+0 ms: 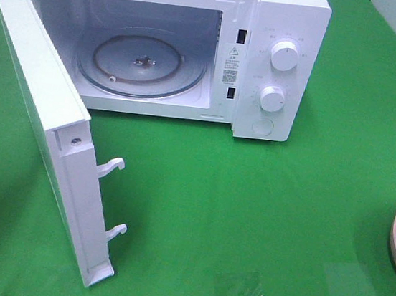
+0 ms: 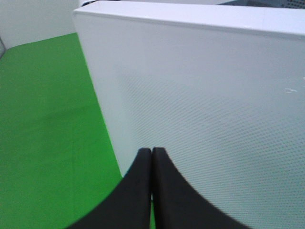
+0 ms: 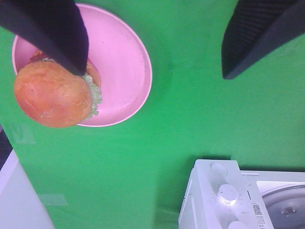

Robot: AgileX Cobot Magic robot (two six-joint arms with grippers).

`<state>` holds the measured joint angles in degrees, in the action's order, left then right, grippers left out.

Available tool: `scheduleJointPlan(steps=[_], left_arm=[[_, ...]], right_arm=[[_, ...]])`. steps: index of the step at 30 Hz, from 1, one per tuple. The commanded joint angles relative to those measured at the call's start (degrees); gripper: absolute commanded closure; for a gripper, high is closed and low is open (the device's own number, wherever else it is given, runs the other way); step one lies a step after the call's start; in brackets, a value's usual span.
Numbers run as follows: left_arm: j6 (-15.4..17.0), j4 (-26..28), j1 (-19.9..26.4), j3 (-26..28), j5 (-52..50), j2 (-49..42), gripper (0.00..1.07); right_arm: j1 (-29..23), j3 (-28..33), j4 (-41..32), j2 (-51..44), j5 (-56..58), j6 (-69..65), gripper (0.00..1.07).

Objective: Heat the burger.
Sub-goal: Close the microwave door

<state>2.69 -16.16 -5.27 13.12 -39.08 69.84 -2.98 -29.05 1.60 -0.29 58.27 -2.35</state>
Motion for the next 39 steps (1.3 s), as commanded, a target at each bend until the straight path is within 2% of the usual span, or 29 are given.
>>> scheduleJointPlan(steps=[1, 8, 13, 25, 31, 38, 39], left_arm=[[0.5, -0.9, -2.2, 0.0, -4.3, 4.5, 1.07], [0.5, -0.3, -6.6, 0.1, -9.3, 10.1, 1.07], [0.3, 4.4, -10.1, 0.1, -11.2, 13.1, 1.07], [0.5, 6.5, -13.2, 0.5, -17.8, 20.0, 1.07], [0.5, 10.3, -17.2, 4.3, -17.2, 24.1, 1.07], [0.3, 11.4, -21.0, 8.3, -16.3, 27.6, 1.07], [0.3, 13.1, -22.0, 9.6, -16.0, 28.4, 1.07]], right_arm=[[0.3, 0.0, 0.3, -1.4, -0.9, 0.1, 0.32], [0.3, 0.0, 0.3, -1.4, -0.9, 0.1, 0.32], [0.3, 0.0, 0.3, -1.4, -0.9, 0.1, 0.32], [0.3, 0.0, 0.3, -1.4, -0.9, 0.1, 0.32], [0.3, 0.0, 0.3, -1.4, -0.9, 0.1, 0.32], [0.3, 0.0, 0.3, -1.4, -0.9, 0.1, 0.32], [0.3, 0.0, 0.3, -1.4, -0.9, 0.1, 0.32]])
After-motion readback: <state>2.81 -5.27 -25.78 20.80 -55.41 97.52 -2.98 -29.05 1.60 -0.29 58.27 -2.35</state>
